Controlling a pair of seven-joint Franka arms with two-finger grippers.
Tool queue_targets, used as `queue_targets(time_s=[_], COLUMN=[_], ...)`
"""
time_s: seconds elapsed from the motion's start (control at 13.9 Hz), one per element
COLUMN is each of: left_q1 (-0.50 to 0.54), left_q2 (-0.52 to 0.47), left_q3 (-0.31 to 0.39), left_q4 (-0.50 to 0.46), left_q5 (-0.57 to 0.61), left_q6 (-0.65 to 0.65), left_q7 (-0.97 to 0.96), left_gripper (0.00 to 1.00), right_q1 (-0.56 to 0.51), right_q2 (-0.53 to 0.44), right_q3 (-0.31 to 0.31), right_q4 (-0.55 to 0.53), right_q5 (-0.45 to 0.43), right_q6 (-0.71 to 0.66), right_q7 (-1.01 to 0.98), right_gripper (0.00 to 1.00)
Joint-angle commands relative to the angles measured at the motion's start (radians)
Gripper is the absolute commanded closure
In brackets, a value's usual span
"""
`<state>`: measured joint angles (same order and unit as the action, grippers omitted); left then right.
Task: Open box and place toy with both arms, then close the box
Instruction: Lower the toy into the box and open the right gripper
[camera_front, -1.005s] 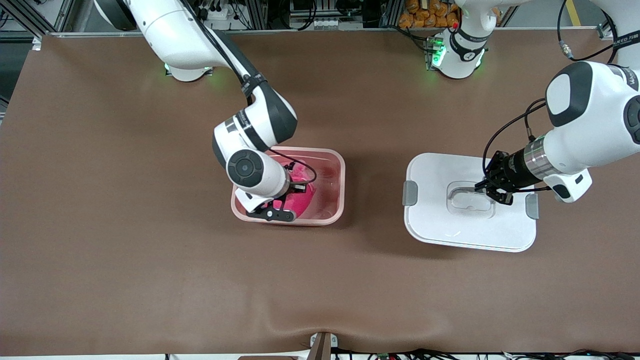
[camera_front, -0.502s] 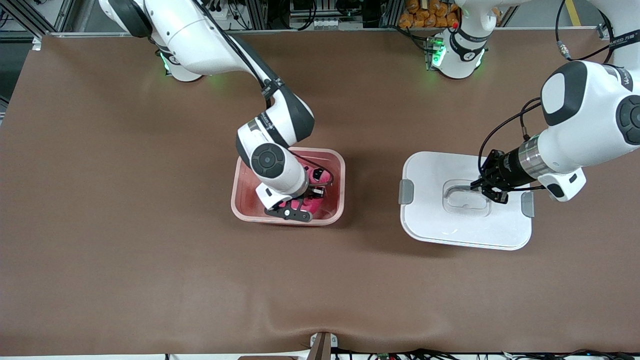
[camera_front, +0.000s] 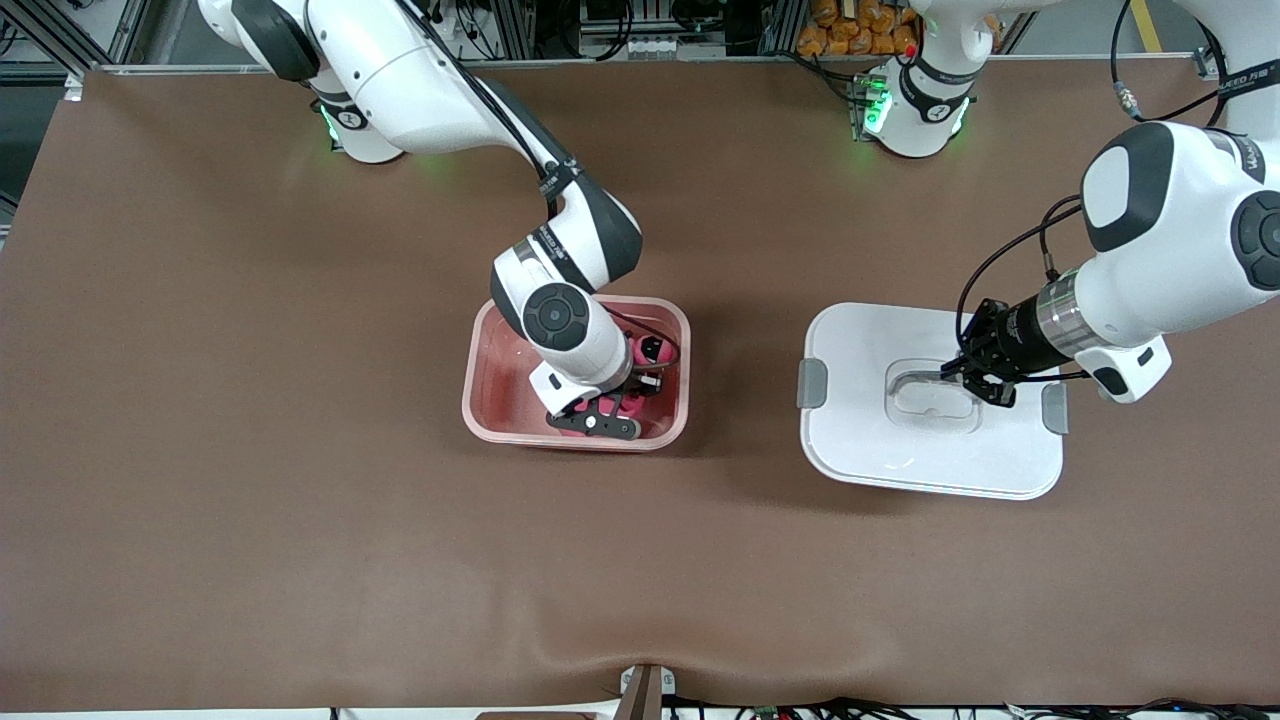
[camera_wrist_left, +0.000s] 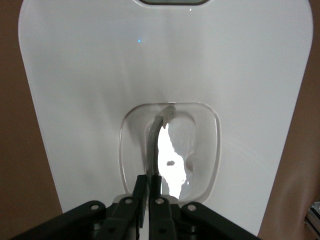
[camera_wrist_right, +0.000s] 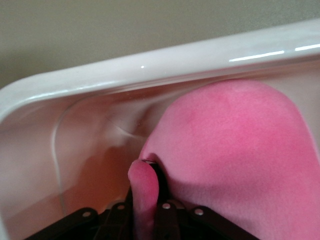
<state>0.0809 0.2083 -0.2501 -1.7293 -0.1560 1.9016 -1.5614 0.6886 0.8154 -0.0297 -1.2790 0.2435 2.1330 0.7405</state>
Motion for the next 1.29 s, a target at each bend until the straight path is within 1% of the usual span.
queue_targets(time_s=[0.0, 0.07, 0.14, 0.22, 0.29, 0.36, 0.43, 0.65, 0.86, 1.15, 1.22], left_q1=[0.005, 0.005, 0.005, 0.005, 0.005, 0.005, 0.003, 0.003, 0.005, 0.005, 0.005], left_q2=[-0.027, -0.027, -0.027, -0.027, -0.027, -0.027, -0.027, -0.026, -0.026, -0.026, -0.026], left_q3=[-0.005, -0.005, -0.005, -0.005, -0.005, -0.005, -0.005, -0.005, -0.005, -0.005, -0.005], left_q4=[-0.016, -0.016, -0.016, -0.016, -0.016, -0.016, -0.016, -0.016, -0.016, -0.016, -0.016], left_q5=[-0.022, -0.022, -0.022, -0.022, -0.022, -0.022, -0.022, -0.022, -0.022, -0.022, -0.022], left_q6=[-0.010, -0.010, -0.009, -0.010, -0.010, -0.010, -0.010, -0.009, -0.010, -0.010, -0.009], left_q7=[-0.011, -0.009, -0.011, -0.011, -0.009, -0.011, -0.011, -0.011, -0.011, -0.011, -0.011], left_gripper=[1.00, 1.00, 1.00, 1.00, 1.00, 1.00, 1.00, 1.00, 1.00, 1.00, 1.00], right_q1=[0.012, 0.011, 0.011, 0.011, 0.011, 0.009, 0.009, -0.006, -0.017, -0.053, -0.066], right_q2=[0.033, 0.033, 0.033, 0.033, 0.031, 0.030, 0.028, 0.016, -0.001, -0.012, -0.013], right_q3=[-0.010, -0.010, -0.010, -0.010, -0.010, -0.010, -0.010, -0.010, -0.016, -0.015, -0.013], right_q4=[0.017, 0.017, 0.018, 0.018, 0.020, 0.020, 0.021, 0.026, 0.030, 0.157, 0.174], right_q5=[-0.020, -0.021, -0.021, -0.021, -0.021, -0.026, -0.044, -0.052, -0.052, -0.049, -0.049], right_q6=[-0.007, -0.007, -0.007, -0.008, -0.011, -0.013, -0.013, -0.030, -0.100, -0.270, -0.295], right_q7=[0.020, 0.019, 0.017, 0.014, 0.013, 0.008, 0.007, 0.002, 0.000, 0.002, 0.002], right_gripper=[0.43, 0.37, 0.34, 0.26, 0.10, 0.00, 0.00, 0.00, 0.00, 0.00, 0.00])
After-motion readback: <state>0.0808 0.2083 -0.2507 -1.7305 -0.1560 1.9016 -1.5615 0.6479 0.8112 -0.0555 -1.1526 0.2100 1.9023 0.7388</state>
